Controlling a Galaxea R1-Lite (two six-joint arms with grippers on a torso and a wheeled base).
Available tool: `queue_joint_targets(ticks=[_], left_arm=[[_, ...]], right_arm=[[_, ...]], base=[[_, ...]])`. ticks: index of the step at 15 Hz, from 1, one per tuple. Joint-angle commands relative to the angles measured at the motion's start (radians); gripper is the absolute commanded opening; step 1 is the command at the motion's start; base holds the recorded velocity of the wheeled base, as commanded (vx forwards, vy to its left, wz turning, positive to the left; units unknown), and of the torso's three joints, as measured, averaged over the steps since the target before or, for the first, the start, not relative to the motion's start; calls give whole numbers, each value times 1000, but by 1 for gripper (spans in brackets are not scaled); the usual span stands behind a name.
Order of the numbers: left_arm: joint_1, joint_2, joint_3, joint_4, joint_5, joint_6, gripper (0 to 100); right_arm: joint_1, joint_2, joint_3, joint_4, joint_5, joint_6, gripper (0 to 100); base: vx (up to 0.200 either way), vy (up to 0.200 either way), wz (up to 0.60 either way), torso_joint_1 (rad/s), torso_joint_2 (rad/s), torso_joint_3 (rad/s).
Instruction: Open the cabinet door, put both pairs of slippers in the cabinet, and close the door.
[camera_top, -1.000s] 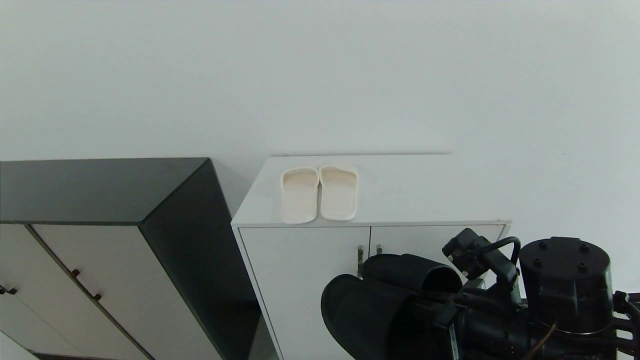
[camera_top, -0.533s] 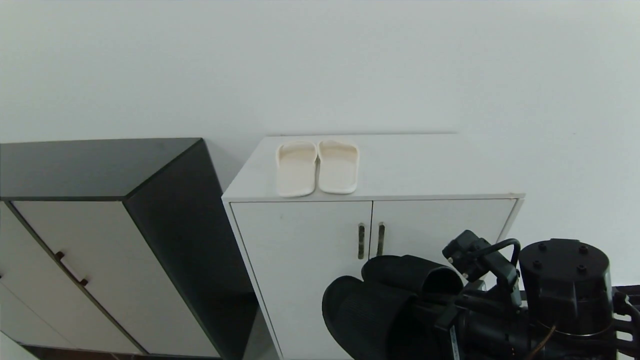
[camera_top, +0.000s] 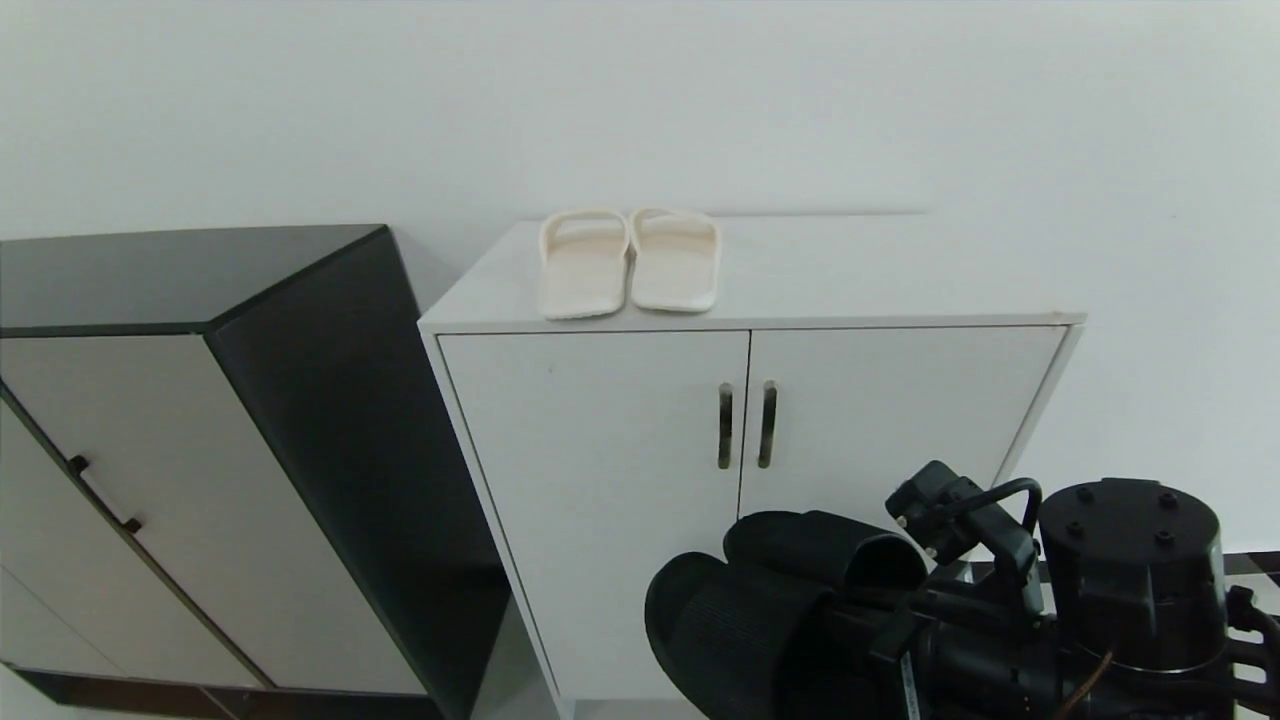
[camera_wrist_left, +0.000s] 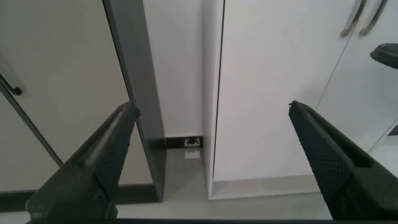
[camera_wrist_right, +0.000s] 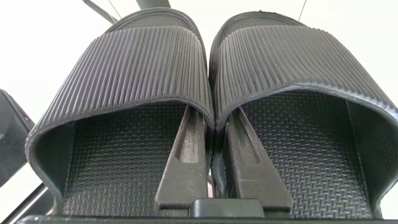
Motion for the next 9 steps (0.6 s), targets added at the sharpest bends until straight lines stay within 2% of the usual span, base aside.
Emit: queue_joint_targets(ticks=[1,4,8,9], left_arm=[[0,2,0,0,0,1,100],[0,2,0,2,-6,17,100],[-1,9,0,3,-11,9,100],[-3,17,0,3,-19,31,100]], right_arm=[[0,1,0,-2,0,0,0],[0,1,0,-4,0,0,0],[1,1,3,-4,0,0,0],[1,-1,3,-10,0,-8,0]], base=[[0,0,0,-159,491,325],[0,0,0,-137,471,325],[0,0,0,-110,458,344],[0,0,0,-85,447,364]])
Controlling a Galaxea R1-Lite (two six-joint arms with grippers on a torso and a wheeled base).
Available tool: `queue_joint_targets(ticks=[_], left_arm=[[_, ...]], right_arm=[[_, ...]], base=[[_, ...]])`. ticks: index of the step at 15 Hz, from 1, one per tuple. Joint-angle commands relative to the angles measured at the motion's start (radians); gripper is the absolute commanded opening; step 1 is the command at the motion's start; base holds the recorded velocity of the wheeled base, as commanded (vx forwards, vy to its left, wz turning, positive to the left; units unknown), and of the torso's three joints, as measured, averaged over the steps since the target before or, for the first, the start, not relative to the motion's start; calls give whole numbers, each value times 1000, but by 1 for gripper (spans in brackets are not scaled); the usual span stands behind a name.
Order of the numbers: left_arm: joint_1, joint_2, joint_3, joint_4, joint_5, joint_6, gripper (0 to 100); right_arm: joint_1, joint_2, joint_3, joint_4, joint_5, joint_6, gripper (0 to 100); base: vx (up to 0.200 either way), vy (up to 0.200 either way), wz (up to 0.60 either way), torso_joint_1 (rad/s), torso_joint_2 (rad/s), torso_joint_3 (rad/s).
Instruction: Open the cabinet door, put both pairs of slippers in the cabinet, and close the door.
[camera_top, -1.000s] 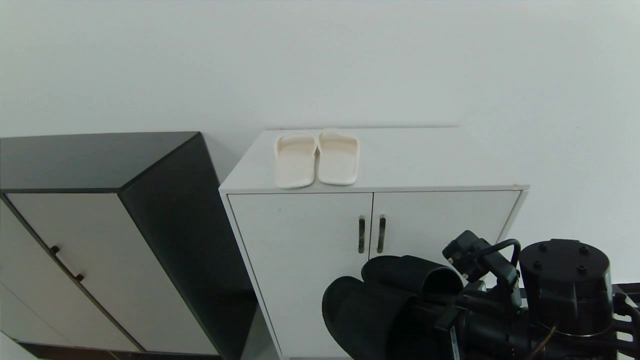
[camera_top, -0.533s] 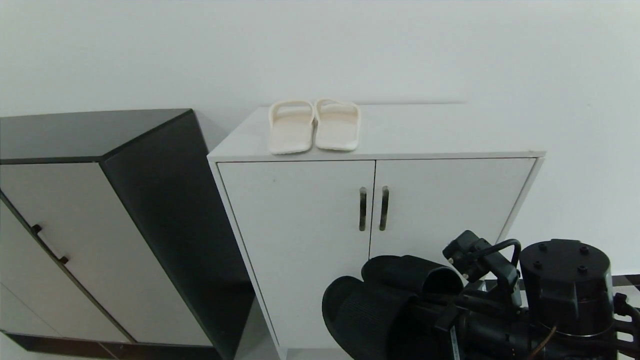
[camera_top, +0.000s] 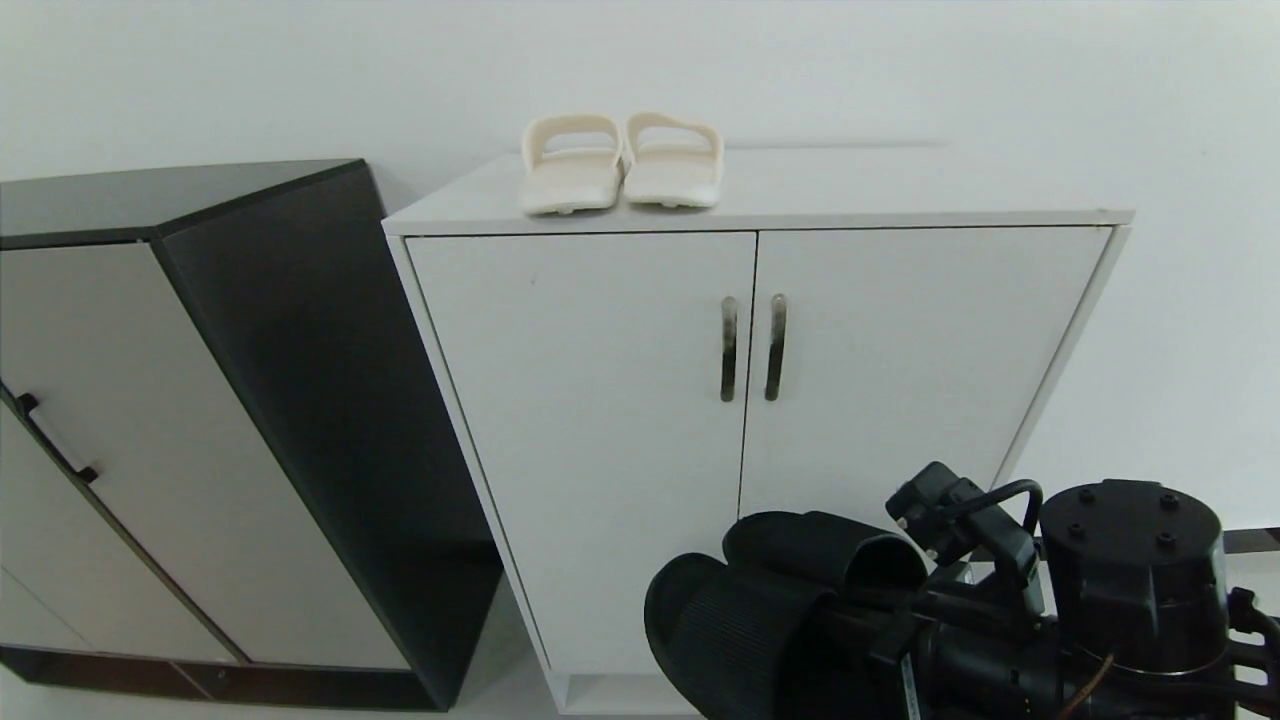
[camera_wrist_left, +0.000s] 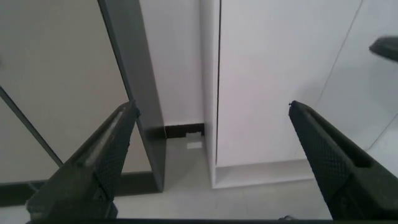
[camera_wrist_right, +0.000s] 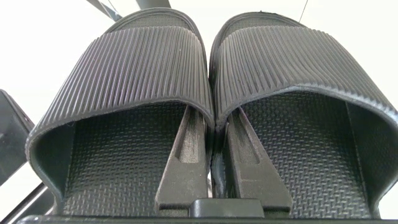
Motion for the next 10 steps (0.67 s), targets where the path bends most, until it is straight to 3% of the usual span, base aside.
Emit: queue_joint_targets(ticks=[1,2,3,4,5,6,8,9,10], left_arm=[[-4,31,-9,-4,-22,36,100],[-4,87,-97,-14,-37,18,100],[-4,174,-207,-14,-45,-42,100],[-4,228,-245,-15,-59,-59,100],[-6,441,-324,-33,-166,-31,100],[-6,511,-341,-56,-206,-23,100],[-9,817,-374,-250,-416,-19,100],[-26,896,-391,-308,-464,-3,100],[-83,956,-428,-323,-485,7,100]], right_arm=[[1,1,6,-12,0,-6,0],[1,1,11,-22,0,-9,0],[1,2,9,-25,0,-9,0],[1,4,9,-25,0,-9,0],[1,4,11,-25,0,-9,0],[1,4,12,-25,0,-9,0],[5,4,17,-25,-1,-11,0],[13,4,18,-25,-3,-12,0],[14,4,20,-25,-3,-12,0]], base=[[0,0,0,-71,452,373],[0,0,0,-36,452,398],[0,0,0,-36,442,403],[0,0,0,-32,437,398],[0,0,0,-17,286,266],[0,0,0,-2,154,159],[0,0,0,1,52,52],[0,0,0,0,0,0],[0,0,0,0,0,0]])
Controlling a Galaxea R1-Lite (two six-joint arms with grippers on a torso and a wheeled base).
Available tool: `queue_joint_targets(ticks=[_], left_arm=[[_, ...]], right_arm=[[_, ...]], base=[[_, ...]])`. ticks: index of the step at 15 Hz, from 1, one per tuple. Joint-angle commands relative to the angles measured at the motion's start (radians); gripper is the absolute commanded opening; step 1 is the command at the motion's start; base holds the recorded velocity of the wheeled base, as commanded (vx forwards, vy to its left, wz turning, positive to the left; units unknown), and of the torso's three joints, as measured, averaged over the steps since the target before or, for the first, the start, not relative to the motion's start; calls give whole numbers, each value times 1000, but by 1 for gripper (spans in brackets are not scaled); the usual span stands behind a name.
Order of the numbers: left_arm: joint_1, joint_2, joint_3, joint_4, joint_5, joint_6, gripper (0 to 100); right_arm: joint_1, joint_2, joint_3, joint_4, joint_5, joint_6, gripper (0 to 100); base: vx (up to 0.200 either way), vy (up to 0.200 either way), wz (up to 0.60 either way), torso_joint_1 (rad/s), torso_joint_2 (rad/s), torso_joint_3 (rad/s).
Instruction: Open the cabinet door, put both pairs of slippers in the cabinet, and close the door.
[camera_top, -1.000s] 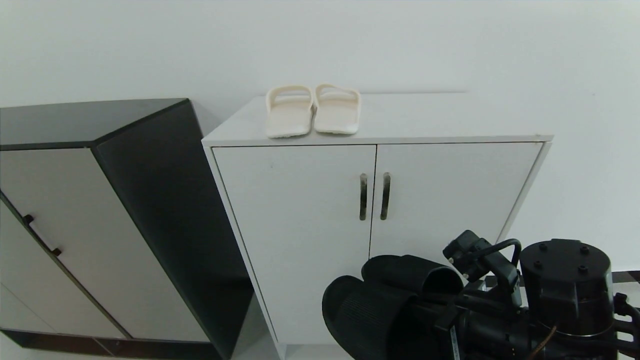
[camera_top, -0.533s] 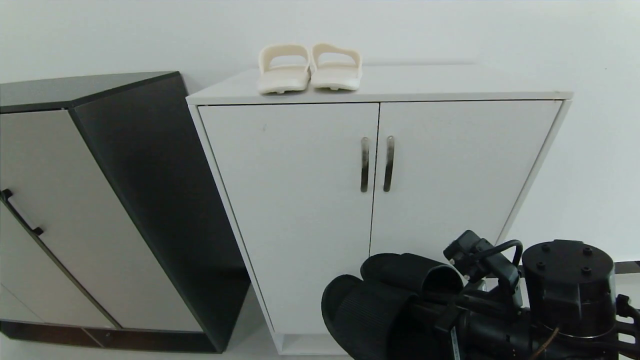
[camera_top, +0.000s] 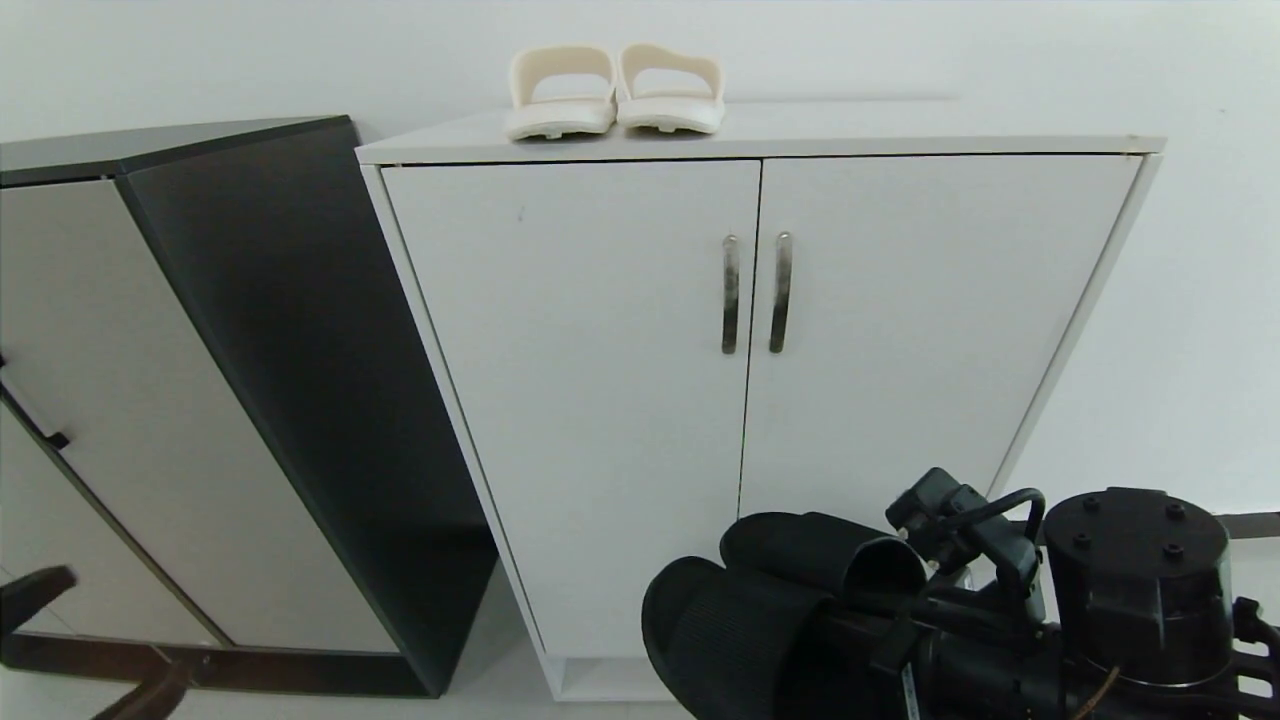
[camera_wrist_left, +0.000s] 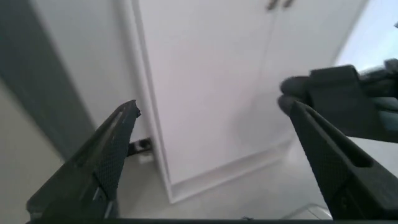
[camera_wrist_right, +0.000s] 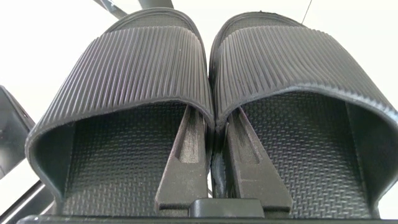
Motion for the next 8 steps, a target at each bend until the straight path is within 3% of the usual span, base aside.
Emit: queue_joint_targets(ticks=[1,4,5,6,8], left_arm=[[-165,411,-160,-120,-142,16,100],[-399,551,-318,-123,-132,-6,100],[-510,606,-410,-123,-134,-72,100],[-566,651,-475,-123,-132,-102,100],[-651,758,-599,-123,-116,-109,100]], right_arm=[[10,4,3,0,-1,-7,0],[13,1,9,0,-3,-35,0],[12,1,11,0,-3,-35,0],[10,2,11,0,-1,-34,0],[7,14,9,0,-1,-34,0]], base=[[0,0,0,0,0,0],[0,0,0,0,0,0],[0,0,0,0,0,0],[0,0,0,0,0,0],[0,0,0,0,0,0]])
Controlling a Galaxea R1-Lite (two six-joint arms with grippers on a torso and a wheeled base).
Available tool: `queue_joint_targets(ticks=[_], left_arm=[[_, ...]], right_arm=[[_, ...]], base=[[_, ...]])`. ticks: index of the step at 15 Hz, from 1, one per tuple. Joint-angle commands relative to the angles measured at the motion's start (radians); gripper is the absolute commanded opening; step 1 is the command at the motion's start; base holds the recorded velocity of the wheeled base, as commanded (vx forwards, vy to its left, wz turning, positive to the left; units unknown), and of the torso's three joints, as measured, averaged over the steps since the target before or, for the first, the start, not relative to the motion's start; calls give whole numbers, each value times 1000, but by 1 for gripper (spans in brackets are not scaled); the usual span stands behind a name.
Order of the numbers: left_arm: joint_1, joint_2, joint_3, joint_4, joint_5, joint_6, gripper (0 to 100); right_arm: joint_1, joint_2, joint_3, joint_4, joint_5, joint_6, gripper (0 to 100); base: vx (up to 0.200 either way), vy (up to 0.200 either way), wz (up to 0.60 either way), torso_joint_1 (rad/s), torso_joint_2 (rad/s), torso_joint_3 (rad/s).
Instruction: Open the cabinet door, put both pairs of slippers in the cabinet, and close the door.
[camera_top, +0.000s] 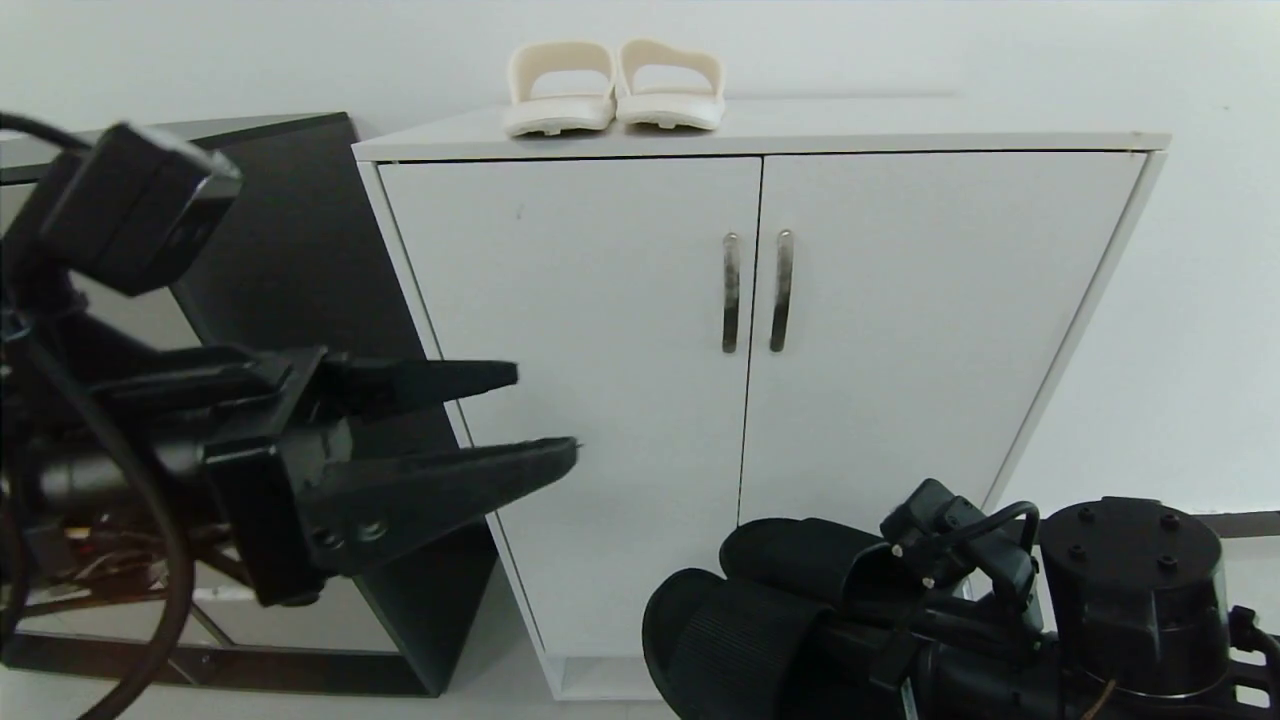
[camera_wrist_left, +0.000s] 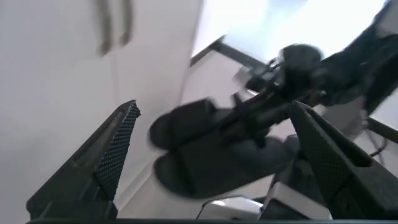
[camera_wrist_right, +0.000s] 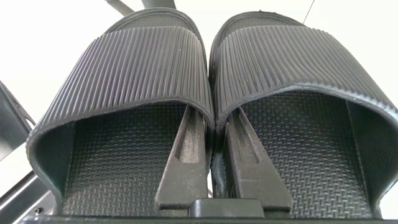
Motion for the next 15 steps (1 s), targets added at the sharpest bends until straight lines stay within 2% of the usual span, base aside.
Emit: queue_joint_targets(ticks=[1,2,4,6,8,9,10,11,12,13,15], left_arm=[[-120,199,-151,-2,23,-21,100],[-131,280,-226,-2,41,-30,100],[-156,383,-324,-2,40,-56,100],[-180,463,-401,0,40,-58,100],[-192,583,-528,4,37,-61,100],[-191,619,-577,3,35,-78,100],[-191,646,-629,3,31,-130,100],[-188,661,-675,-2,-17,-220,100],[-177,673,-711,-2,-74,-263,100],[-171,696,-737,-2,-72,-262,100],[-168,733,-789,-2,-20,-259,100]], right_arm=[[1,8,-3,0,1,0,0],[11,5,-3,-1,-2,-3,0],[18,0,2,-1,-3,-1,0],[18,0,0,-6,-3,-1,0],[18,3,-1,-7,-3,-1,0],[18,2,2,-7,-3,-1,0],[18,0,5,-7,-3,-1,0],[16,0,6,-7,-3,-1,0],[16,0,6,-7,-3,-1,0],[16,0,6,-7,-2,-1,0],[16,2,6,-7,-2,-1,0]], base=[[0,0,0,0,0,0],[0,0,0,0,0,0],[0,0,0,0,0,0],[0,0,0,0,0,0],[0,0,0,0,0,0],[0,0,0,0,0,0],[0,0,0,0,0,0],[0,0,0,0,0,0],[0,0,0,0,0,0],[0,0,0,0,0,0],[0,0,0,0,0,0]])
